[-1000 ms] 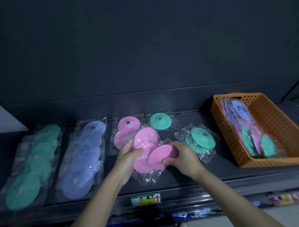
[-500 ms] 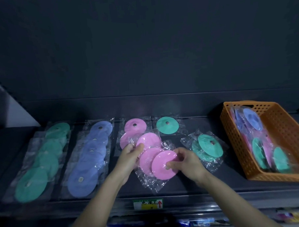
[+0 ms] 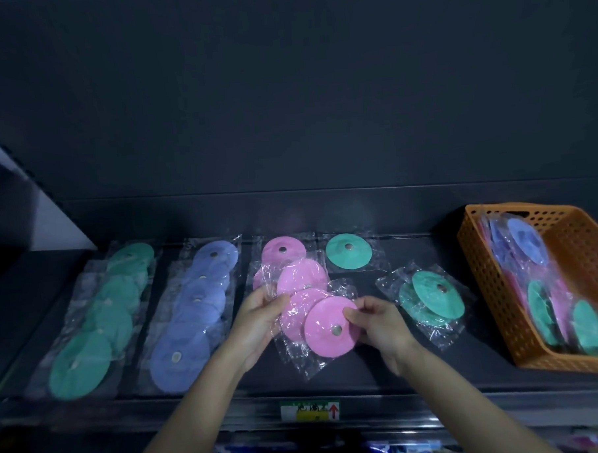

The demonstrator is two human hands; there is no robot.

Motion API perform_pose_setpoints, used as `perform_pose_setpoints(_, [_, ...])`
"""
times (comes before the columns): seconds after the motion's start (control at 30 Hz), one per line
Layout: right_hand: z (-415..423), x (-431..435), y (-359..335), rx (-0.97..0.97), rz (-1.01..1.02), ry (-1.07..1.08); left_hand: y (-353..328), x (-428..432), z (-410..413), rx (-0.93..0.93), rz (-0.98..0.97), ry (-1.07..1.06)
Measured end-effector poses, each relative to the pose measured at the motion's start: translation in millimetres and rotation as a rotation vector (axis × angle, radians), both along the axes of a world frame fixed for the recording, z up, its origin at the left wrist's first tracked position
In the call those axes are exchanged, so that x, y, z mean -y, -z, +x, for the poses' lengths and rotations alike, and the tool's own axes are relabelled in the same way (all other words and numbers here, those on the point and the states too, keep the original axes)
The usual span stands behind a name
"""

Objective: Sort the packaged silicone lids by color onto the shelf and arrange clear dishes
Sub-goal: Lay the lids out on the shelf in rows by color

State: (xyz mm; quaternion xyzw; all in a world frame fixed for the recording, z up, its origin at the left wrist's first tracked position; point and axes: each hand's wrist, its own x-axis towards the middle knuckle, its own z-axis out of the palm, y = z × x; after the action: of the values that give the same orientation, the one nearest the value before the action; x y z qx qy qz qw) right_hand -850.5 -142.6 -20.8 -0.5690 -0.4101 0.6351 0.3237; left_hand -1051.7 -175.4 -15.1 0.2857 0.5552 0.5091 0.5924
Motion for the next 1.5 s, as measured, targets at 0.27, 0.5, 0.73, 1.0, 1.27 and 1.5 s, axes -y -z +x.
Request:
perform_pose_setpoints(0.27, [-7.5,3.5,4.0,0.093,0.005,-0.037,5.9,-2.5,-10.5,-0.253,-0.065,-0.087])
perform_pose_setpoints(0.5, [-6.5,5.8,6.6,0.168,-0.003,0.040,4.3,-9.5,-16.2,-0.407,-0.098,-0.034])
perform_pose_setpoints(0.73, [-11.9,11.8,3.6,0.147,-0.053,0.029,11.3,-15.0,-24.9,-0.541,-0.098,-0.180])
perform_pose_setpoints(1.0, [-24.6,13.9,0.9,0.250,-0.011,-0.013,14.3,-12.1,-33.2,-0.910,-0.046,0.013])
perform_pose_setpoints(1.27, [-25.7,14.4,-2.7,0.263,0.037,-0.017,15.9,-6.8,-39.4,-1.095,-0.003,0.057])
perform_pose_setpoints(1.5, [-31.8,24.3,-1.9,0.261,0.001,-0.029,11.0,-8.4,-42.8,-1.114,0.019,0.019])
